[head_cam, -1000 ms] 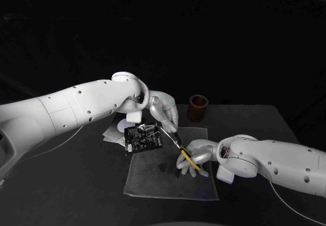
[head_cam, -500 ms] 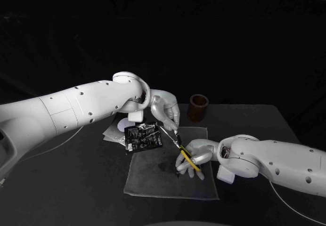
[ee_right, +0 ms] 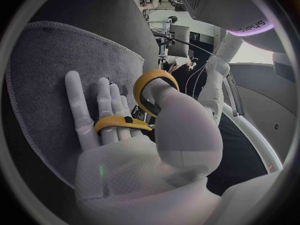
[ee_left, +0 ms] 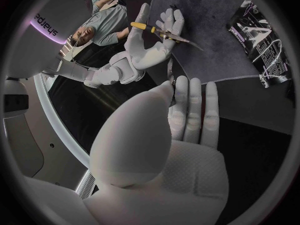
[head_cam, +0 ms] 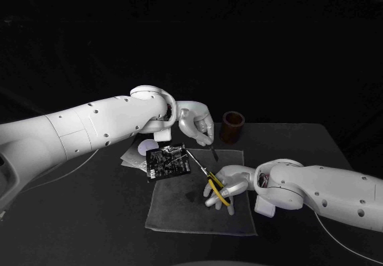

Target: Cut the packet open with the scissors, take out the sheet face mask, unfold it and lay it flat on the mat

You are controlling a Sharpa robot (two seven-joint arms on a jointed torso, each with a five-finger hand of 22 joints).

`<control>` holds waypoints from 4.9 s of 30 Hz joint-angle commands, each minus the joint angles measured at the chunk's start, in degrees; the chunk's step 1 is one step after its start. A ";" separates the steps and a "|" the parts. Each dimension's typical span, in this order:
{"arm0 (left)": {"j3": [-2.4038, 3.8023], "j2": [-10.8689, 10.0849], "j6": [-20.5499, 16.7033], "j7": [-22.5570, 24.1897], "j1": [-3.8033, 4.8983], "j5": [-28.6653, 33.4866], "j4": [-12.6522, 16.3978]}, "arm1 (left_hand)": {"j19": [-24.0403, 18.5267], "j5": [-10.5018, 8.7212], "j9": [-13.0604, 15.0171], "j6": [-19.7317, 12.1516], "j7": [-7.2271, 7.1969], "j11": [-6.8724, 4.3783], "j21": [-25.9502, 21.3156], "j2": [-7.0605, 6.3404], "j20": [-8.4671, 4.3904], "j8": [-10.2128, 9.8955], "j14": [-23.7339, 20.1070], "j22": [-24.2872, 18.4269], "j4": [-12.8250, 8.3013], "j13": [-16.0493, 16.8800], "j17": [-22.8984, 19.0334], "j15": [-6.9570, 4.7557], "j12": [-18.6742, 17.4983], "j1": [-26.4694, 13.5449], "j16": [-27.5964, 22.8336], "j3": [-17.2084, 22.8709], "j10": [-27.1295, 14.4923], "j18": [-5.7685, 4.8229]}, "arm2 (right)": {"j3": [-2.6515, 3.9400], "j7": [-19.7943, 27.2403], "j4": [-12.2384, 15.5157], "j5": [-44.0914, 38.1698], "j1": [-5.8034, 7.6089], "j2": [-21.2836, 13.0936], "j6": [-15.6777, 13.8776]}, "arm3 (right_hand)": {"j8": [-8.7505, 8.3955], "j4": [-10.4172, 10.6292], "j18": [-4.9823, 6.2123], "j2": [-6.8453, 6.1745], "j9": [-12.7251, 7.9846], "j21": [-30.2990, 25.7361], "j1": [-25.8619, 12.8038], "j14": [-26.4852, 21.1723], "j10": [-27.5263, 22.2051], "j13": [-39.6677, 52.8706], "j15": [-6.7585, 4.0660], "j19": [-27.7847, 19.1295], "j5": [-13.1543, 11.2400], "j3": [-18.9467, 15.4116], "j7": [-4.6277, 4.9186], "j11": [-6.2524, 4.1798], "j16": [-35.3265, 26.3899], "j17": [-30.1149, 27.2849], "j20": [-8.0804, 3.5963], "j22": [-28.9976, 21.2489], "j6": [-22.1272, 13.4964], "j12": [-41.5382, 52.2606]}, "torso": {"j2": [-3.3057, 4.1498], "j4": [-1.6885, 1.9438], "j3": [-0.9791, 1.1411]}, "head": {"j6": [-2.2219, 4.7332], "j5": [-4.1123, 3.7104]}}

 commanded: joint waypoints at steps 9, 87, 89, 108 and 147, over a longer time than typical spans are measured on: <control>0.10 -1.27 -5.95 1.98 0.00 4.86 -0.03 | 0.06 0.23 12.16 -0.60 -0.01 -0.03 0.61 -0.56 -0.21 0.47 0.63 0.50 -1.06 0.89 0.28 0.12 0.12 -1.84 -0.50 2.50 0.32 0.05 | 0.04 0.48 -0.11 1.68 0.10 -0.01 1.24 | 4.62 -0.14 8.92 2.99 0.14 -5.28 0.42 -5.66 -4.50 0.23 1.43 1.24 -0.09 -9.35 4.38 1.24 0.47 -5.03 1.56 -3.38 -5.76 1.72 | -0.03 0.04 0.00 | 0.41 0.24; -0.11 -23.53 -31.68 -10.57 -11.08 12.75 -10.69 | -8.94 0.49 2.91 -14.09 -2.98 9.45 -5.25 -11.50 3.50 -16.35 -17.92 -2.43 1.90 -4.20 -2.68 8.18 -6.83 -8.05 -6.12 -32.52 -25.79 -1.46 | 0.53 11.83 1.46 15.73 0.58 -5.92 -5.28 | 9.42 -10.48 8.90 12.83 -11.59 -5.18 0.71 6.24 8.46 -0.06 -3.00 9.85 0.09 -11.02 0.34 -3.28 6.27 -9.92 -2.72 -3.99 8.05 4.95 | -0.02 0.10 -0.06 | 2.31 8.51; -0.04 -24.02 -32.43 -9.26 -11.08 13.37 -10.04 | -9.11 0.49 3.01 -13.63 -2.76 9.54 -5.24 -11.54 3.49 -16.21 -18.26 -2.50 1.91 -4.12 -2.75 8.23 -6.54 -8.36 -6.06 -33.01 -25.82 -1.56 | 0.53 11.81 1.42 15.76 0.58 -5.92 -5.29 | 9.42 -10.48 8.90 12.83 -11.59 -5.18 0.71 6.24 8.46 -0.06 -3.00 9.85 0.09 -11.02 0.34 -3.28 6.27 -9.92 -2.72 -3.99 8.05 4.95 | 0.01 0.07 -0.09 | 2.33 8.48; 1.00 -32.74 -32.93 -3.14 -7.91 20.52 0.60 | -11.44 0.46 3.94 -6.04 4.52 7.99 -4.76 -10.02 3.31 -13.16 -19.62 -2.93 1.89 -3.58 -2.56 7.48 -2.47 -9.90 -2.49 -31.19 -23.58 -2.45 | 0.54 11.68 0.66 15.97 0.60 -5.89 -5.70 | 9.39 -10.54 8.90 12.89 -11.72 -5.21 0.63 6.23 8.42 -0.06 -2.97 9.81 0.09 -11.05 0.37 -3.25 6.25 -9.96 -2.70 -4.00 8.03 4.86 | -0.28 0.02 0.11 | 2.02 8.25; 1.05 -18.93 -32.14 2.67 -6.34 30.64 5.86 | 1.55 0.23 1.23 0.70 2.64 2.85 6.29 -5.30 -1.09 -13.83 -2.77 2.54 1.43 -4.12 -0.83 1.34 -0.90 -7.87 7.16 -7.73 -7.94 -0.04 | 0.55 -2.62 -3.14 -31.60 10.41 -7.77 -0.58 | 6.26 -10.70 9.03 10.92 -16.43 7.80 7.12 14.09 20.24 0.67 -6.64 8.99 -0.14 22.61 -2.66 -6.65 8.09 -7.65 -6.53 4.36 21.26 1.41 | -0.74 -0.87 -0.27 | 4.58 -2.04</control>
